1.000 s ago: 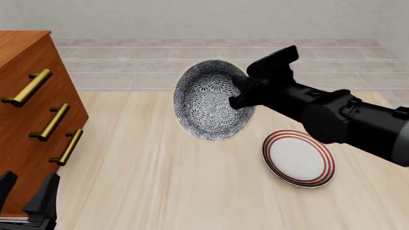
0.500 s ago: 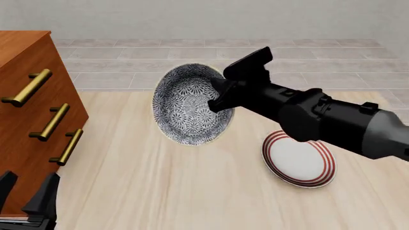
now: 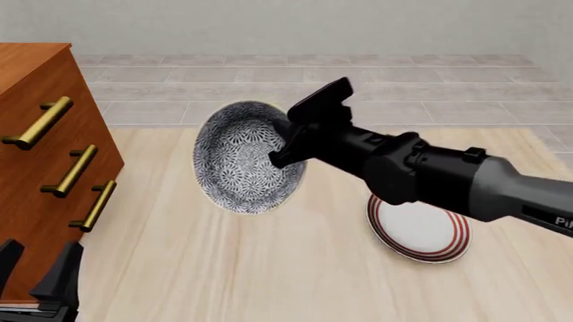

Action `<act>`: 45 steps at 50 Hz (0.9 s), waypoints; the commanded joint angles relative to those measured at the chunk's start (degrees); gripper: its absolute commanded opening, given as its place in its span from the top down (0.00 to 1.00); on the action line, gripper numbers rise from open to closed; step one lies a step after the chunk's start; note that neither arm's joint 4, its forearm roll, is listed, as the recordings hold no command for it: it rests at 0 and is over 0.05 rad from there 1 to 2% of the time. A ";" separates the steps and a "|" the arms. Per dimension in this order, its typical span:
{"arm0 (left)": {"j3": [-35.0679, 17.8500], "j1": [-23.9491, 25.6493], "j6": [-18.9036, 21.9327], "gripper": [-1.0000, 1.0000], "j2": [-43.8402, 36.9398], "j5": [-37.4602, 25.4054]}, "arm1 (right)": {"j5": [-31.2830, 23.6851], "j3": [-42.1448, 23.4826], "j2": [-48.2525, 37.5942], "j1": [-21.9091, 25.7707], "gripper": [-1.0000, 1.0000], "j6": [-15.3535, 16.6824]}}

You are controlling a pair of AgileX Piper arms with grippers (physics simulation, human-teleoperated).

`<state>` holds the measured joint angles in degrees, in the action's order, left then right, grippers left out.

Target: Put the bowl on top of the cabinet.

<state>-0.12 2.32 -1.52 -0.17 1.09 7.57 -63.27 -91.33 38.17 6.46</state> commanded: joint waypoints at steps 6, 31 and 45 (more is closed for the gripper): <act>0.03 0.40 0.14 0.00 -0.15 -0.01 | 2.38 -0.10 -0.91 0.36 1.00 0.52; -1.62 4.67 -2.11 0.00 -6.75 6.27 | 4.21 1.95 0.28 -0.25 1.00 2.19; -4.86 11.17 -3.71 0.00 -17.53 16.62 | 4.31 2.27 0.99 0.04 1.00 2.50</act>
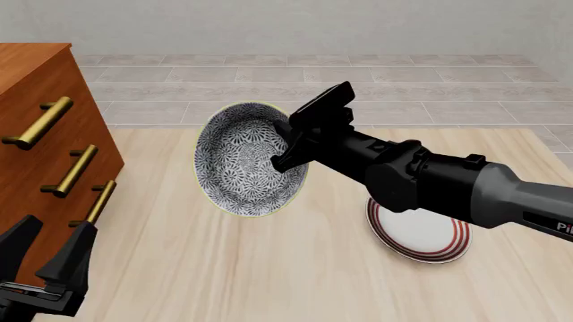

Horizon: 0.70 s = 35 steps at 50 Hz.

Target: Put the bowl on top of the cabinet.

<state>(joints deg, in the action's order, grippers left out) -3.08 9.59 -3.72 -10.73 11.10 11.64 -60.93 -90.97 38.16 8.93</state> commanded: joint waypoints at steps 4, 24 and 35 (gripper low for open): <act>-2.67 5.15 -4.10 0.00 -8.82 8.41 | 0.21 0.00 0.98 -0.01 1.00 -0.05; -5.80 13.00 -5.59 0.00 -18.84 17.33 | 0.41 0.56 2.04 0.05 1.00 -0.16; -6.84 15.74 -6.36 0.00 -23.78 21.98 | 0.49 0.74 2.36 0.07 1.00 -0.39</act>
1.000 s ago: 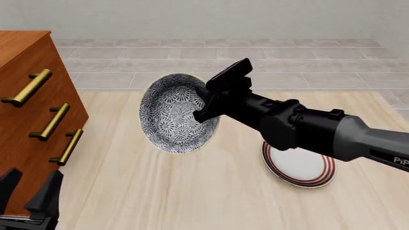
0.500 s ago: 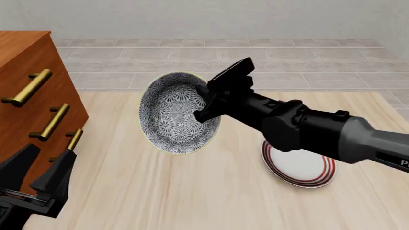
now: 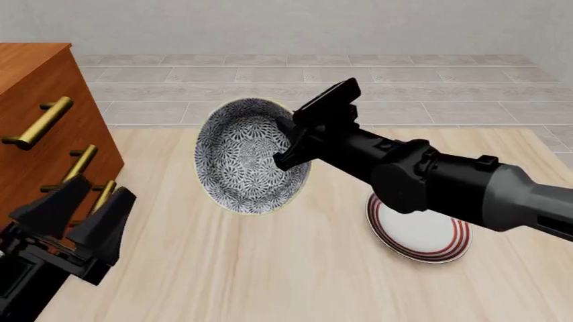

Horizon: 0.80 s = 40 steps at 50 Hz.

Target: Put the bowl on top of the cabinet.

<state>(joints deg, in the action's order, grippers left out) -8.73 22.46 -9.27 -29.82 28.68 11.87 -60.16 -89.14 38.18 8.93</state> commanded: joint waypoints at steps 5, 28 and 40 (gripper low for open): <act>-1.59 3.81 -2.32 0.00 -6.81 6.91 | 0.41 0.07 0.42 0.10 1.00 -0.39; -2.18 3.88 -7.29 0.00 -13.12 13.67 | 0.57 -0.26 0.23 1.05 1.00 -0.36; -2.79 3.77 -7.74 0.00 -20.24 18.93 | 0.19 0.04 1.54 1.20 1.00 -0.20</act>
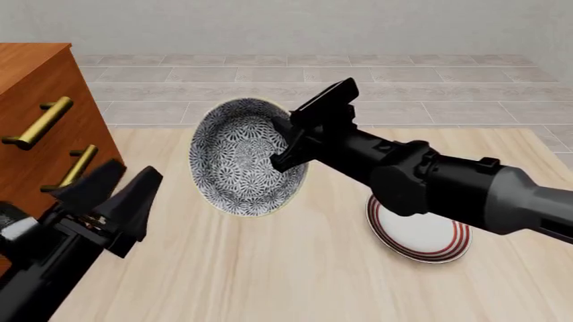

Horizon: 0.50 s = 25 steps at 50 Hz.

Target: Put the bowl on top of the cabinet.

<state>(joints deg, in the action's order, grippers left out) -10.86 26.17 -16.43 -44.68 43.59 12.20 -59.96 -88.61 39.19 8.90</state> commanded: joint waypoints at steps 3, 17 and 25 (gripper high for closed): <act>-0.71 0.03 -1.24 0.00 -7.07 5.56 | -0.13 -0.03 1.27 0.19 1.00 -0.19; -1.81 2.12 -1.68 0.00 -12.60 9.83 | 0.15 0.46 1.73 0.17 1.00 -0.01; -2.40 2.40 -1.46 0.00 -15.32 11.08 | 0.20 0.66 2.11 0.32 1.00 0.08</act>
<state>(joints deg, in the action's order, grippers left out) -12.52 27.92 -17.91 -56.46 52.57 12.23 -59.25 -87.15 39.40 9.10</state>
